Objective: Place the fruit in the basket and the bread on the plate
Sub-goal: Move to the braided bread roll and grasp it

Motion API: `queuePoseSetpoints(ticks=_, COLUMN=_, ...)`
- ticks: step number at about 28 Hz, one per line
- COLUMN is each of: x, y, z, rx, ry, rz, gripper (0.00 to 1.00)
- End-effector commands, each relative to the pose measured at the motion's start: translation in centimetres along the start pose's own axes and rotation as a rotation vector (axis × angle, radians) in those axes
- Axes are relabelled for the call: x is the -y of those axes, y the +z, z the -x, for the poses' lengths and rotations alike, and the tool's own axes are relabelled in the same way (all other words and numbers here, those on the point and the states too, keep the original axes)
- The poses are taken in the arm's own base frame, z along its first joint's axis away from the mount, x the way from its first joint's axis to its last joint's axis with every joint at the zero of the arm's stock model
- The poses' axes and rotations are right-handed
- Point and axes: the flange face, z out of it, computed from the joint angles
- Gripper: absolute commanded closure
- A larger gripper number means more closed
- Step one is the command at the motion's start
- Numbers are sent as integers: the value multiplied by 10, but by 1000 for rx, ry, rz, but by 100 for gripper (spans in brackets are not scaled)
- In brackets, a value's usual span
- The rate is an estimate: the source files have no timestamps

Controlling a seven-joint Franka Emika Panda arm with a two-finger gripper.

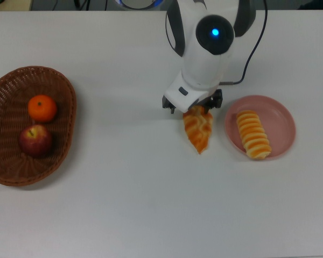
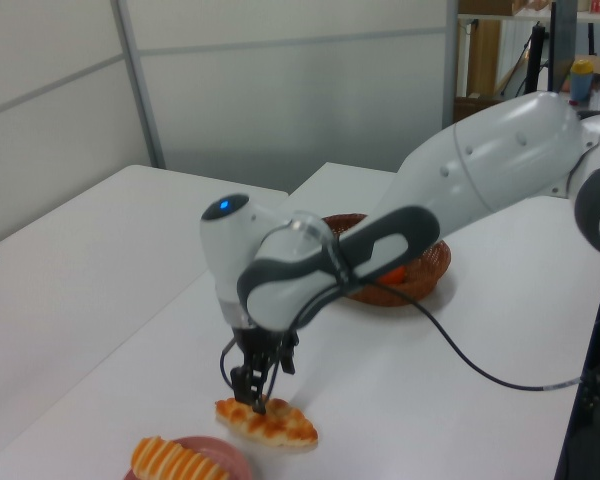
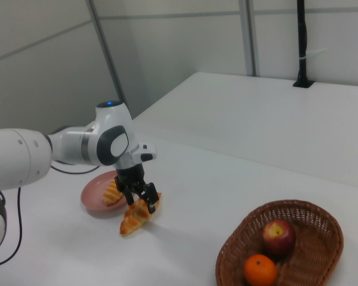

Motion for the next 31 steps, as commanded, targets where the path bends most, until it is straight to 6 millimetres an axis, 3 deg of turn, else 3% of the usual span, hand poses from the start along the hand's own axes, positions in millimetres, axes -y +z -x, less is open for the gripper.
queuePoseSetpoints(ticks=1, x=6, y=8, z=3, rx=-19, ry=12, rz=33, gripper=0)
queuePoseSetpoints(ticks=6, x=19, y=10, z=8, rx=-18, ry=-15, rz=48, gripper=0)
queuePoseSetpoints(ticks=9, x=19, y=9, z=8, rx=-20, ry=-15, rz=47, gripper=16)
queuePoseSetpoints(ticks=10, x=19, y=10, z=8, rx=-18, ry=-15, rz=48, gripper=46)
queuePoseSetpoints(ticks=11, x=18, y=11, z=8, rx=-16, ry=-12, rz=46, gripper=64)
queuePoseSetpoints(ticks=14, x=17, y=11, z=7, rx=-14, ry=-6, rz=42, gripper=95)
queuePoseSetpoints(ticks=15, x=16, y=11, z=7, rx=-14, ry=-4, rz=41, gripper=100)
queuePoseSetpoints(ticks=28, x=9, y=19, z=9, rx=5, ry=7, rz=44, gripper=100)
queuePoseSetpoints(ticks=31, x=6, y=13, z=9, rx=-2, ry=11, rz=42, gripper=100)
